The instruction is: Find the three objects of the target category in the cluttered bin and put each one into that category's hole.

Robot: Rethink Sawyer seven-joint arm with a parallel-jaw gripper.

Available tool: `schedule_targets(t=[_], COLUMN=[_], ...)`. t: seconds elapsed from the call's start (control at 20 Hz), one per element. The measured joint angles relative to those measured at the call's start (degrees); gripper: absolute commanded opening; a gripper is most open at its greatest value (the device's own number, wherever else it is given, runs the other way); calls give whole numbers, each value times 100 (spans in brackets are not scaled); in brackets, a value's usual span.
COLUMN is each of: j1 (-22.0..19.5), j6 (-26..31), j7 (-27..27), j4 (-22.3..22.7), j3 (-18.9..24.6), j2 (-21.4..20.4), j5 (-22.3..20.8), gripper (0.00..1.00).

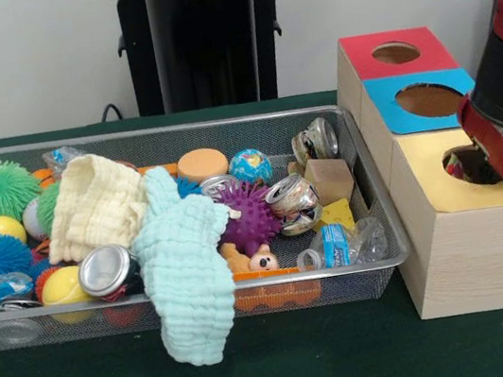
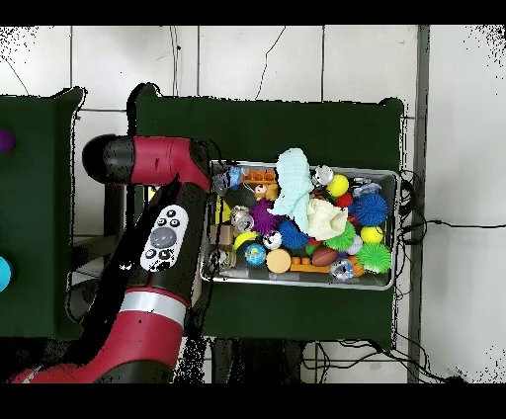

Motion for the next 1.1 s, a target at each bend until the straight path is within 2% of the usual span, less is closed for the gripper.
schedule_targets(t=[0.35, 0.65, 0.7, 1.1], j1=[-134, -141, -141, -140], j6=[-109, -102, -95, -68], j7=[0, 0, 0, 0], j4=[66, 71, 73, 71], j3=[219, 227, 227, 222], j2=[-38, -41, -42, -41], j5=[9, 9, 9, 12], gripper=[0, 0, 100, 100])
